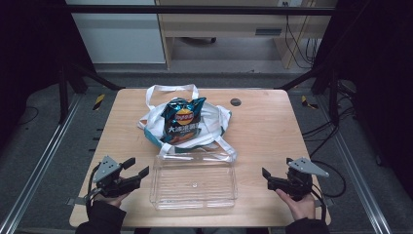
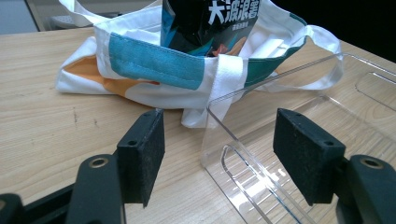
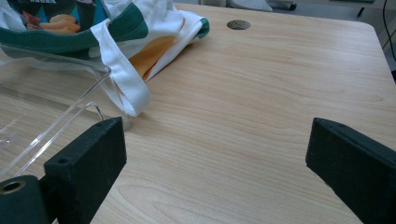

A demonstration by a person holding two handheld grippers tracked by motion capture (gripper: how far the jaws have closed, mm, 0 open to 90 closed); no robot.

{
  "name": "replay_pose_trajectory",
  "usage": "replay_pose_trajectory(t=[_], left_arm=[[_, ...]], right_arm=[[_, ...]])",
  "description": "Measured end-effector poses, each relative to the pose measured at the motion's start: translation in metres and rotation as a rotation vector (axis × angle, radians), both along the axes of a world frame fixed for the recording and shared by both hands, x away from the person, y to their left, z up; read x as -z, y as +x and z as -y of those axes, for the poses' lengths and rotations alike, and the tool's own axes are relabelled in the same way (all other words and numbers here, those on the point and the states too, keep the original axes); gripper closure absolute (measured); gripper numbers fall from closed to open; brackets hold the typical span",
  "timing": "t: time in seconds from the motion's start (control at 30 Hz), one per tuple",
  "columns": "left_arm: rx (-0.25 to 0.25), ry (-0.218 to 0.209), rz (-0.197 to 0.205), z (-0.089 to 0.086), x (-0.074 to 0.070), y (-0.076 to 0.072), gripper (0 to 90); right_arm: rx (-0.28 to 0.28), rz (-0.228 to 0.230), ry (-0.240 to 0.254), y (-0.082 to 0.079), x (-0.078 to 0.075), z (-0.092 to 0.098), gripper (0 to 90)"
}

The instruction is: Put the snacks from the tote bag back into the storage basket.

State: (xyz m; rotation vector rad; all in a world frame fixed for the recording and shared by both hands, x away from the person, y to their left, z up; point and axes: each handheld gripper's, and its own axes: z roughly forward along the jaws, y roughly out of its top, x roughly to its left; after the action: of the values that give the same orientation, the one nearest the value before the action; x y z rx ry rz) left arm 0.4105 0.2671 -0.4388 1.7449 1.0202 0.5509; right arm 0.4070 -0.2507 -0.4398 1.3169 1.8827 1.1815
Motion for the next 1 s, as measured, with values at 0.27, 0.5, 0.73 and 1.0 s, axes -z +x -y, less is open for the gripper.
replay_pose_trajectory(t=[0.27, 0.5, 0.73, 1.0], left_arm=[[-0.003, -0.001, 0.007, 0.004, -0.004, -0.001, 33.0], [0.007, -0.004, 0.019, 0.007, -0.009, -0.002, 32.5], [0.010, -0.008, 0.018, 0.011, -0.012, 0.000, 32.3], [0.028, -0.030, 0.022, 0.018, -0.018, 0.000, 31.9]], right_arm=[[-0.001, 0.005, 0.007, -0.001, 0.000, 0.001, 5.4], [-0.004, 0.002, -0.002, 0.000, 0.000, 0.000, 5.4], [-0.004, -0.001, -0.004, 0.001, 0.001, 0.000, 5.4], [-0.002, 0.003, -0.015, 0.001, 0.000, -0.001, 5.4]])
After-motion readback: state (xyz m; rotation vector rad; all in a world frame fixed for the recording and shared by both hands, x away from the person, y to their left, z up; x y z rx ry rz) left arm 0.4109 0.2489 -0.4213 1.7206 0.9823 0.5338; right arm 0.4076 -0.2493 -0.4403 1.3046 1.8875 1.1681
